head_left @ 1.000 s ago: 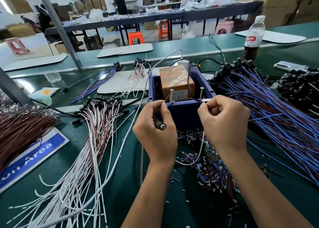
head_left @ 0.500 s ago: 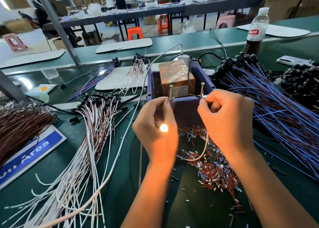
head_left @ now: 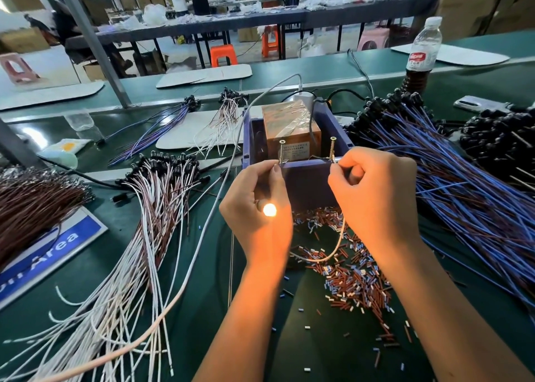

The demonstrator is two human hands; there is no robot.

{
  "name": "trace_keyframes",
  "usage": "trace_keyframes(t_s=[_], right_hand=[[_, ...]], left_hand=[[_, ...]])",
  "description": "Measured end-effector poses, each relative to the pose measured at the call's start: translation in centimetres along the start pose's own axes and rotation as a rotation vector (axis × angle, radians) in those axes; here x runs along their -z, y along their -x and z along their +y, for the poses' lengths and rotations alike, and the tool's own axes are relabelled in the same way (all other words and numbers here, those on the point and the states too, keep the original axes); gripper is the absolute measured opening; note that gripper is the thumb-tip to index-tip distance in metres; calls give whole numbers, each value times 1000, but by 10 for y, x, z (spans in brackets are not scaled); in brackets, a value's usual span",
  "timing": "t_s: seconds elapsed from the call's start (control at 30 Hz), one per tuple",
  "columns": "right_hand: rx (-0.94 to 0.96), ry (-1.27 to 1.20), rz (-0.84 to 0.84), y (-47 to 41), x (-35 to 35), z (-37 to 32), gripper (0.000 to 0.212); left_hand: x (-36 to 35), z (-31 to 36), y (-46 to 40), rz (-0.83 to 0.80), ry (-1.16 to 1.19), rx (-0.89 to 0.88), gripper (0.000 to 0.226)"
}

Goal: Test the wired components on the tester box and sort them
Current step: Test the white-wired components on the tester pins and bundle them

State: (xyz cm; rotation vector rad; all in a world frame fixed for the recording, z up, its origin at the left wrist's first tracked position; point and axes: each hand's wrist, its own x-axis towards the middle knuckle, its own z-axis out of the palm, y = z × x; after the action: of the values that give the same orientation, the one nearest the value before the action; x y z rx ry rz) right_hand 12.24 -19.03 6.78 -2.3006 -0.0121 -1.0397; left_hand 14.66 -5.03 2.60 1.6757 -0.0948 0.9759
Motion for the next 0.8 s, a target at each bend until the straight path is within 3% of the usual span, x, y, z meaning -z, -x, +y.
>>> trace_keyframes(t_s=[0.37, 0.53, 0.63, 0.8], right_hand=[[32, -46, -4, 0, 1, 9, 21], [18, -75, 3, 5, 22, 21, 20], [-29, -73, 12, 5, 46, 38, 20], [-147, -44, 95, 3, 106, 80, 18]], left_hand=[[5, -1, 3, 25, 15, -10, 11], [12, 16, 12, 15, 63, -116, 13], [-4, 42, 22, -75, 131, -56, 14], [-73, 95, 46, -462, 225, 226, 15]])
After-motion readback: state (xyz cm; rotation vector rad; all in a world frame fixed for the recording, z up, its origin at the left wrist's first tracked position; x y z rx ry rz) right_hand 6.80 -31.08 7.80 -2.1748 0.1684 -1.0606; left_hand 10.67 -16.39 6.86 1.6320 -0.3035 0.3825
